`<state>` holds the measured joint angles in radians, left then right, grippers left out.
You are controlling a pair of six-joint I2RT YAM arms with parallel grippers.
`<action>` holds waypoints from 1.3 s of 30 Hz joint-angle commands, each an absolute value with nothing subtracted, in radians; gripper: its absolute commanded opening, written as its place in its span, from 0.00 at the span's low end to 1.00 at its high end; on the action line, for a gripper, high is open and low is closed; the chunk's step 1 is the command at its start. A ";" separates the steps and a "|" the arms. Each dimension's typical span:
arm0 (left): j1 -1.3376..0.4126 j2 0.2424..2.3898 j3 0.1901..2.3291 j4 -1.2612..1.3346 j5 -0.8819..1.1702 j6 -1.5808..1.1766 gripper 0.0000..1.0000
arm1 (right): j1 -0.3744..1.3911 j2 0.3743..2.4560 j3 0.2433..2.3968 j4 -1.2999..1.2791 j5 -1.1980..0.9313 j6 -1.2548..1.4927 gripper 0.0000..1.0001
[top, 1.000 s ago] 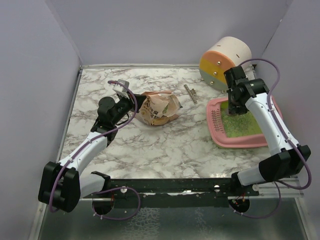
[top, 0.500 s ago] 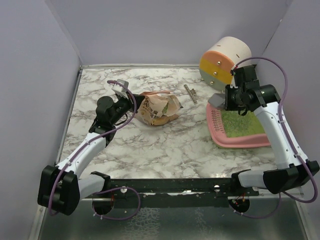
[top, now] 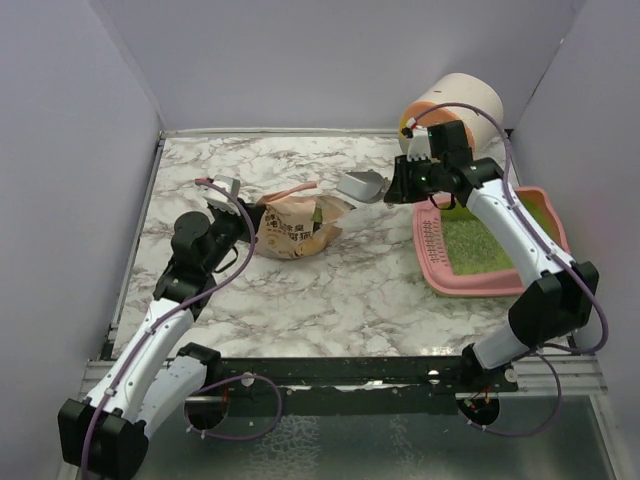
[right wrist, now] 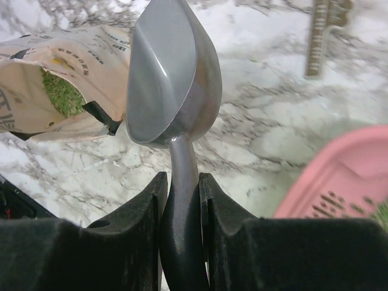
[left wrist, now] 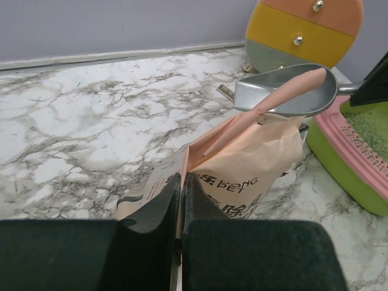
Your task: Fill the litter box with clean litter
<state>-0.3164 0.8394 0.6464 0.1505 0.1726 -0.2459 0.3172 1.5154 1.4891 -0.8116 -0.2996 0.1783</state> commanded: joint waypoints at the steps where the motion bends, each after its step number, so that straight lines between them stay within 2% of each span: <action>1: -0.310 0.749 0.710 0.080 0.051 -0.210 0.00 | 0.364 1.603 1.499 -0.595 -0.474 0.139 0.01; 10: -0.310 0.620 0.678 -0.036 -0.029 -0.254 0.00 | 0.422 1.798 1.490 -0.358 -0.534 0.201 0.01; 15: -0.310 0.569 0.677 -0.091 -0.053 -0.271 0.00 | 0.422 1.936 1.511 -0.222 -0.643 0.247 0.01; 22: -0.310 0.564 0.673 -0.124 -0.055 -0.287 0.00 | 0.422 2.123 1.632 -0.180 -0.703 0.261 0.03; 26: -0.310 0.565 0.674 -0.126 -0.054 -0.291 0.00 | 0.422 2.147 1.635 -0.156 -0.724 0.254 0.07; 27: -0.311 0.566 0.675 -0.126 -0.050 -0.290 0.00 | 0.423 2.143 1.631 -0.149 -0.723 0.253 0.09; 30: -0.310 0.564 0.677 -0.128 -0.046 -0.293 0.00 | 0.422 2.128 1.619 -0.126 -0.717 0.256 0.26; 34: -0.310 0.554 0.683 -0.141 -0.051 -0.296 0.00 | 0.422 2.127 1.647 -0.147 -0.696 0.253 0.42; 39: -0.310 0.548 0.688 -0.151 -0.055 -0.293 0.00 | 0.422 2.155 1.699 -0.196 -0.678 0.243 0.56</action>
